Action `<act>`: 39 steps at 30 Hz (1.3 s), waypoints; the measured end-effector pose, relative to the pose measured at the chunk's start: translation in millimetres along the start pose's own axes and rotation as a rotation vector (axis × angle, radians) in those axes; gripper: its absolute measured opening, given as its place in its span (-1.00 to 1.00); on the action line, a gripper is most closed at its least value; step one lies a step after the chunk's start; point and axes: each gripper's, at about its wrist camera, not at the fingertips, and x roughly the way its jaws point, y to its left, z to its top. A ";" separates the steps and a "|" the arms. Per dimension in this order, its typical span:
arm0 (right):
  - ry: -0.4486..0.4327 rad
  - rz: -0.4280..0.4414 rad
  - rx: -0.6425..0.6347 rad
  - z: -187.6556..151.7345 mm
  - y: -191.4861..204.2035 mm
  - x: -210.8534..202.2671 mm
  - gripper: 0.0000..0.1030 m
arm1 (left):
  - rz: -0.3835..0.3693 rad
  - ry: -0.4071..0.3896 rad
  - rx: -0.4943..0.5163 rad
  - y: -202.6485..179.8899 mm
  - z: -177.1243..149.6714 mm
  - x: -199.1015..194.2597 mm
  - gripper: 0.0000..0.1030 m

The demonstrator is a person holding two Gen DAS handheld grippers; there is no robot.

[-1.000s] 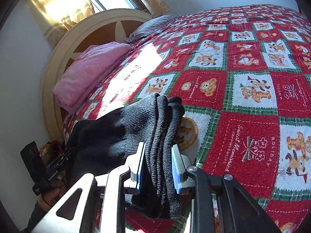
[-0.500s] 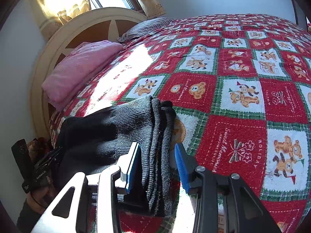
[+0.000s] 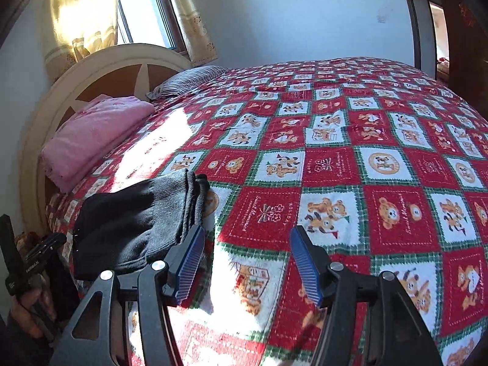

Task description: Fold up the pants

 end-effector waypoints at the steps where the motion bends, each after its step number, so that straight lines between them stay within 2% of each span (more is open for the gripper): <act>1: -0.005 0.005 -0.009 -3.8 3.2 -7.9 0.18 | -0.006 -0.010 0.010 -5.2 1.0 -6.2 0.82; 5: -0.024 0.034 -0.048 -12.2 17.8 -32.3 0.19 | -0.005 -0.028 0.038 -19.6 4.6 -25.1 0.83; 8: -0.055 0.044 -0.062 -13.6 24.3 -50.4 0.20 | 0.000 -0.044 0.042 -27.7 6.1 -37.3 0.94; 11: -0.096 0.045 -0.070 -10.8 29.5 -67.5 0.40 | 0.001 -0.063 0.050 -34.2 9.6 -47.7 0.95; 17: -0.171 0.069 -0.103 -4.9 41.2 -96.3 0.42 | -0.004 -0.090 0.070 -46.9 12.2 -61.6 1.00; 39: -0.161 0.056 -0.114 -7.3 44.2 -97.2 0.42 | 0.000 -0.110 0.084 -53.1 11.3 -66.8 1.00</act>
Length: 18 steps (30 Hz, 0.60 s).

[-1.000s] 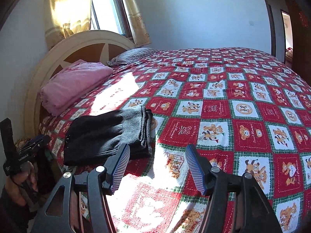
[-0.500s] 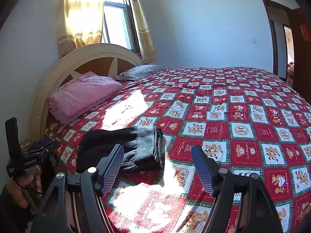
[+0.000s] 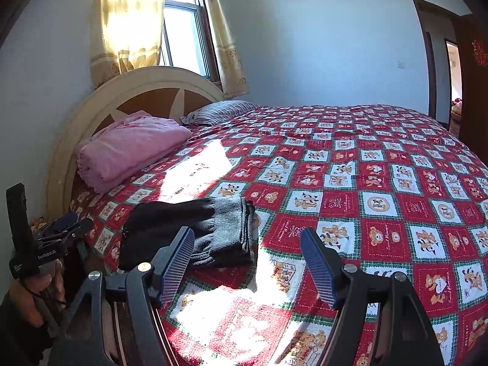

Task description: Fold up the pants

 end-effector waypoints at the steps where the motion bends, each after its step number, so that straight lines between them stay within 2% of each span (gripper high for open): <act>1: -0.001 0.000 0.001 0.0 -0.2 -0.2 0.43 | -0.002 0.000 0.003 -1.5 -0.2 -0.1 1.00; 11: -0.011 -0.007 -0.027 -1.1 5.4 -1.3 0.43 | 0.036 -0.001 0.019 -6.2 0.9 -1.4 1.00; 18: -0.033 -0.021 -0.042 1.0 9.4 -6.8 0.43 | 0.041 -0.031 0.056 -15.0 3.0 -7.9 1.00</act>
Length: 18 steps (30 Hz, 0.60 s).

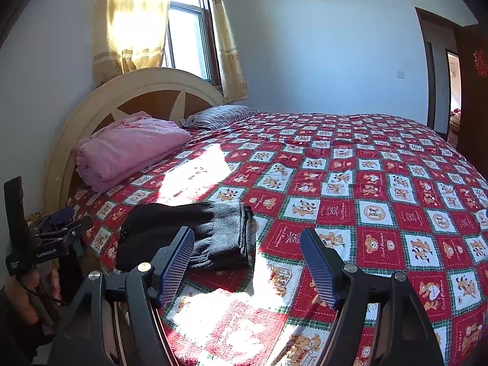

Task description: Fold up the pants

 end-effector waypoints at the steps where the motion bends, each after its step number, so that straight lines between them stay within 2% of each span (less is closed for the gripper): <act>1: 0.000 -0.001 0.000 0.2 0.2 0.1 0.43 | 0.001 -0.004 0.006 -1.4 0.4 -0.6 1.00; 7: 0.000 -0.002 -0.002 0.0 0.5 -0.2 0.43 | 0.050 -0.007 0.014 -5.7 1.6 0.6 1.00; 18: 0.014 0.000 -0.009 -3.2 1.2 3.0 0.43 | 0.035 0.002 -0.003 -2.9 -5.0 3.7 1.00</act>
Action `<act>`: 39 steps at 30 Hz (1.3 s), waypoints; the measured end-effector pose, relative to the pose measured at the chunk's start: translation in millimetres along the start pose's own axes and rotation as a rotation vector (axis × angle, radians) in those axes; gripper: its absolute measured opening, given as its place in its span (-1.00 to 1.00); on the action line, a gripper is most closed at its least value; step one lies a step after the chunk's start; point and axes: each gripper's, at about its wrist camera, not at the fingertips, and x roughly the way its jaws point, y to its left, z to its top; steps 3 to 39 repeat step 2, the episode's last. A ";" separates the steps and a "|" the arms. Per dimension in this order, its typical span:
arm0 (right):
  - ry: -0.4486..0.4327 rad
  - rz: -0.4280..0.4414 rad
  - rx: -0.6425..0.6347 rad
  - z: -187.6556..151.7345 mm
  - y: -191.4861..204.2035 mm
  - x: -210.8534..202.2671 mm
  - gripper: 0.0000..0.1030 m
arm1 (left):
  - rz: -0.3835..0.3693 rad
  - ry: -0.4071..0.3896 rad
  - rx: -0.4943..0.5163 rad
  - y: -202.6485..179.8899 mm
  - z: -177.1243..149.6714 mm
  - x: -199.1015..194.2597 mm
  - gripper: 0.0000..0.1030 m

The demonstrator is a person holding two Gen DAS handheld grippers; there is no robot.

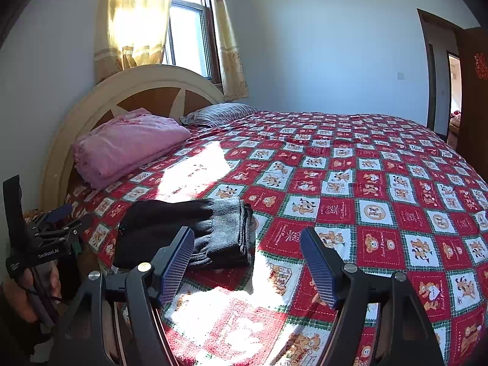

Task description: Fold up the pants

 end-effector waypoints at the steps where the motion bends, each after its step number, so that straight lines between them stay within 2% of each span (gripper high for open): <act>1: 0.001 0.000 0.001 -0.3 0.2 -0.2 0.43 | 0.000 0.007 0.001 -0.4 -0.1 1.2 1.00; 39: 0.001 0.000 0.002 -0.2 -0.2 -1.0 0.43 | -0.004 0.016 0.003 -0.8 -0.1 2.7 1.00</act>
